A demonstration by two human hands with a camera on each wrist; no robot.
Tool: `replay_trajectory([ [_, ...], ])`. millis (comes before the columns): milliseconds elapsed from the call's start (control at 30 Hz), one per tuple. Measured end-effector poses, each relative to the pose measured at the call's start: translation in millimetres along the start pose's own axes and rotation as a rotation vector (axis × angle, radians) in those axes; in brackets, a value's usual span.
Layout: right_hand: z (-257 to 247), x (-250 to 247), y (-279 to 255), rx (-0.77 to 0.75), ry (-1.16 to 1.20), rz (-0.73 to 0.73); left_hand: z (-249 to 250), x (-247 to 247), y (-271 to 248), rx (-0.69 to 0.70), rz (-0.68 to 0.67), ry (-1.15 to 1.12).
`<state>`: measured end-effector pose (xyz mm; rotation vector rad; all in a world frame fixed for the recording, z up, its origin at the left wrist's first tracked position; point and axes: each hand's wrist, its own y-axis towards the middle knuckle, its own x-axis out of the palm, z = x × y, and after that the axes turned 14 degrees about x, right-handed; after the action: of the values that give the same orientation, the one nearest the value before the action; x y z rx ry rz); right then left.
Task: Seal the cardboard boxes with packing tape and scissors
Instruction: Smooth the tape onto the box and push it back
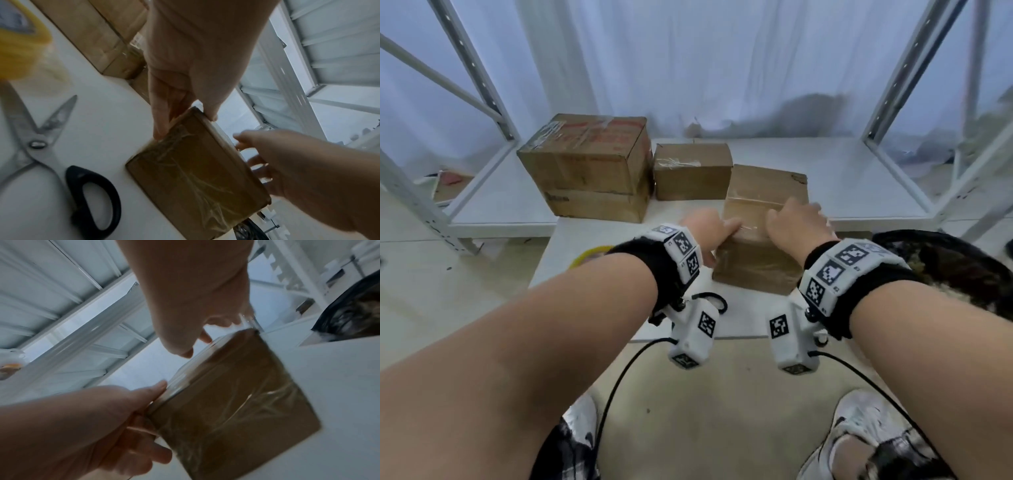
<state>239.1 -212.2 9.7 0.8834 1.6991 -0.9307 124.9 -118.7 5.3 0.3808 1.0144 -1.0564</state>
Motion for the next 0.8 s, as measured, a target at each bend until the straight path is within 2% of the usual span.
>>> replay_trajectory([
  [100,17,-5,1,-0.073,0.151,-0.048,-9,-6,17,0.038,0.001,0.180],
  [133,18,-6,-2,-0.107,0.211,-0.064,-19,-8,23,0.042,0.040,0.215],
  [200,19,-6,-11,-0.199,0.360,-0.131,-36,-18,26,-0.076,0.184,0.057],
  [233,20,-4,-12,-0.251,0.384,-0.105,-45,-20,25,-0.108,0.281,-0.016],
  [300,26,-9,-6,-0.268,0.342,0.092,-55,-27,23,-0.128,0.395,-0.061],
  [333,29,-13,1,-0.229,0.317,0.164,-57,-28,21,-0.130,0.407,-0.082],
  [367,34,-16,10,-0.185,0.278,0.171,-59,-28,23,-0.128,0.394,-0.141],
  [467,47,-18,36,-0.085,0.209,-0.049,-54,-23,18,-0.159,0.306,-0.406],
  [533,47,-14,48,-0.087,0.231,-0.137,-51,-22,17,-0.187,0.299,-0.477],
  [667,33,-6,59,-0.108,0.300,-0.219,-47,-27,18,-0.235,0.245,-0.527],
  [800,28,4,58,-0.050,0.404,-0.191,-44,-21,18,-0.225,0.278,-0.609],
])
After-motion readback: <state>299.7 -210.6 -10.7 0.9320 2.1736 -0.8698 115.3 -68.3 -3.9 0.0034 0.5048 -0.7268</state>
